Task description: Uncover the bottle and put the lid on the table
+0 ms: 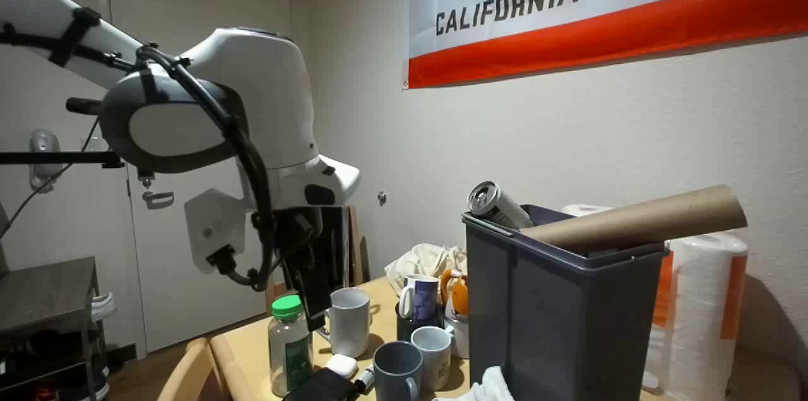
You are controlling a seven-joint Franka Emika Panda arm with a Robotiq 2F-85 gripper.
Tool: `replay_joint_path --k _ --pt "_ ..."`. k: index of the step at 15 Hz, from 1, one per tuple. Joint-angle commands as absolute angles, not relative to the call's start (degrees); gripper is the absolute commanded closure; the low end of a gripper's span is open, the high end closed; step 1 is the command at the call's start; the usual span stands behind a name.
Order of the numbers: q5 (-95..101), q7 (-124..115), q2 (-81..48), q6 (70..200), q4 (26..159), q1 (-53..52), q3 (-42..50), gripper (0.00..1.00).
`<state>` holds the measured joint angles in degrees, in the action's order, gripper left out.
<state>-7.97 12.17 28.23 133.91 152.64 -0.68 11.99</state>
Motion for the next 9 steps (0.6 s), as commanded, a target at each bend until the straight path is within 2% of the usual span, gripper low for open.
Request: replay_joint_path --k 1,4,9 --pt "-8.5 12.6 28.2 133.7 152.5 0.2 11.1 0.00" --pt "-8.0 12.0 27.9 133.7 152.1 -0.4 9.6 0.00" --pt "-5.8 9.0 26.6 131.6 150.3 -3.9 1.3 0.00"
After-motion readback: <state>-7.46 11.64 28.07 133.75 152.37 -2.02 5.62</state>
